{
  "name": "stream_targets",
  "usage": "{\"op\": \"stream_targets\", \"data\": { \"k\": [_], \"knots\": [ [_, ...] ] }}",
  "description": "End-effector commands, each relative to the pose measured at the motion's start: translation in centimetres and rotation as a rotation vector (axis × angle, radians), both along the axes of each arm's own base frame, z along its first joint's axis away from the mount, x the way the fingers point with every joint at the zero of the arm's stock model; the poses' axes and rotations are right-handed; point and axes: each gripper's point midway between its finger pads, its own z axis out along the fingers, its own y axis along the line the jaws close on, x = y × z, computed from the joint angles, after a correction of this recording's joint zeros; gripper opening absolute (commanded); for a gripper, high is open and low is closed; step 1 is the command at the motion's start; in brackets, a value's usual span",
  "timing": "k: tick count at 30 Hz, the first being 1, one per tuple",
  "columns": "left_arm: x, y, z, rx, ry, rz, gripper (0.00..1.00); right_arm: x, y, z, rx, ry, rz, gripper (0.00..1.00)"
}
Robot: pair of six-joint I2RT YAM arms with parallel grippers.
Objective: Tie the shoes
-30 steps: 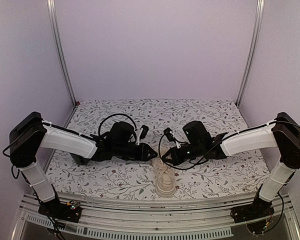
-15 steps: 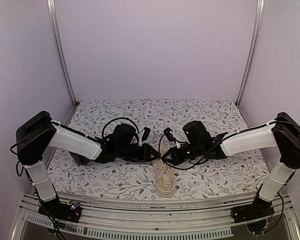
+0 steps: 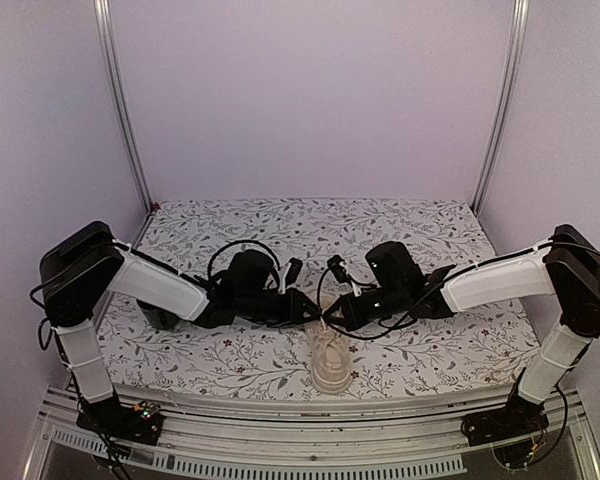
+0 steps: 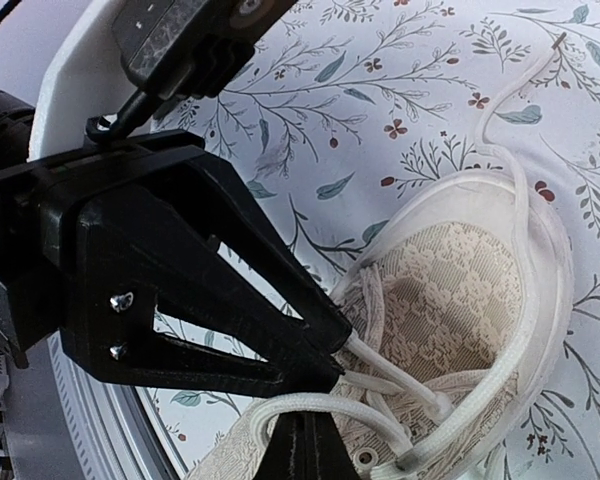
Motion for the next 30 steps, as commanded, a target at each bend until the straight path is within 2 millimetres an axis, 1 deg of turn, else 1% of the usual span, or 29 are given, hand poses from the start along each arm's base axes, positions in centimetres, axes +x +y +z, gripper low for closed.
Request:
{"op": "stream_targets", "data": {
  "k": [1,5,8,13,22,30],
  "knots": [
    [0.4,-0.9,1.3,-0.071,-0.007,-0.017,0.22,-0.1,0.3,-0.3,0.008,-0.003,0.003,0.02],
    [0.2,-0.7,1.3,-0.088,0.019,-0.007,0.3,0.0,0.1,-0.2,0.007,-0.009,-0.007,0.02],
    [0.1,-0.9,1.8,-0.12,0.03,-0.01,0.31,0.1,0.2,-0.2,0.01,-0.011,-0.008,0.02],
    [-0.5,-1.4,2.7,-0.198,0.066,-0.025,0.27,0.1,0.3,-0.1,0.018,-0.01,-0.005,0.02],
    [-1.2,-1.9,3.0,-0.251,0.105,-0.044,0.19,0.0,0.4,-0.7,0.013,0.004,0.001,0.02],
    [-1.4,-2.0,3.3,-0.257,0.106,-0.042,0.15,-0.1,0.5,-1.3,0.005,0.016,0.006,0.02]
  ]
}}
